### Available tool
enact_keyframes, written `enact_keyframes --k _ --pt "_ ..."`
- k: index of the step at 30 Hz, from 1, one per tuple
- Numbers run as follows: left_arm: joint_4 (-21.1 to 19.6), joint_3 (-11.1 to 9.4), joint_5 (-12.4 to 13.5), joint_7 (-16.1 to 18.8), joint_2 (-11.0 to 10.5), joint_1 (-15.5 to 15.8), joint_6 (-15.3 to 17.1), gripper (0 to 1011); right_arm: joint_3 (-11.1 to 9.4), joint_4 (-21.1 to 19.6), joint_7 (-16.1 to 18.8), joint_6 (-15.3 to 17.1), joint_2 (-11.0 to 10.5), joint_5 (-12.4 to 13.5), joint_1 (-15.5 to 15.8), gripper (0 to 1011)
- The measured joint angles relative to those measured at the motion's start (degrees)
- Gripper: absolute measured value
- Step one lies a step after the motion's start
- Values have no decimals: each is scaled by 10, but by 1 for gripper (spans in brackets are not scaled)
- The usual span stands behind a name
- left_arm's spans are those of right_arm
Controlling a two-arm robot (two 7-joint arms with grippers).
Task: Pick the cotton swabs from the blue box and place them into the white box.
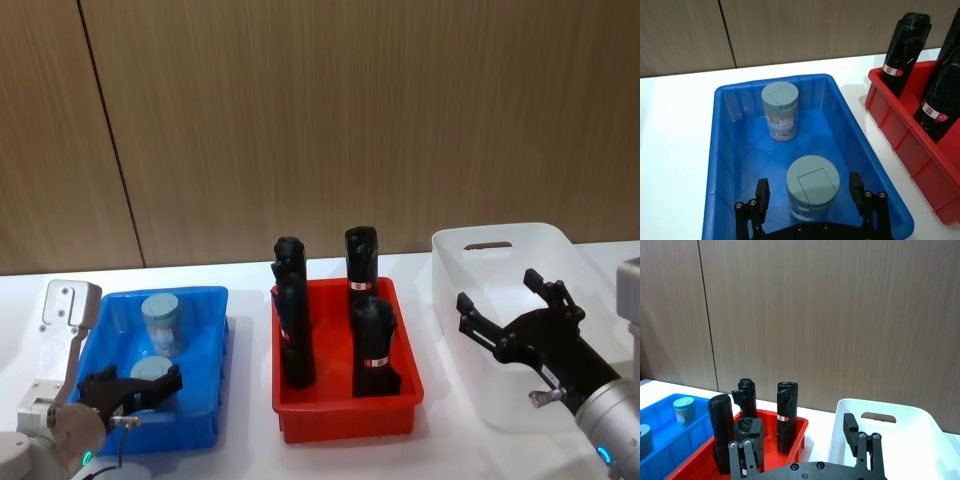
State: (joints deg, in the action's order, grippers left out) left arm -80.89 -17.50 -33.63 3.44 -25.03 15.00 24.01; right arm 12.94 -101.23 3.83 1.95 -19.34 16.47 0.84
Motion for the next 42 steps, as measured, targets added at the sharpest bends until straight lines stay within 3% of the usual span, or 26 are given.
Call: enact_keyframes --k 23,29,36,42 --pt "70 3 12 -42 18 41 16 1004 0 0 0 0 0 0 0 1002" --pt "81 2 16 -53 22 47 13 889 0 0 0 0 0 0 0 1002" --pt "85 1 19 -60 24 50 6 673 0 0 0 0 0 0 0 1002" --pt "84 1 22 -63 25 50 -1 671 0 0 0 0 0 0 0 1002"
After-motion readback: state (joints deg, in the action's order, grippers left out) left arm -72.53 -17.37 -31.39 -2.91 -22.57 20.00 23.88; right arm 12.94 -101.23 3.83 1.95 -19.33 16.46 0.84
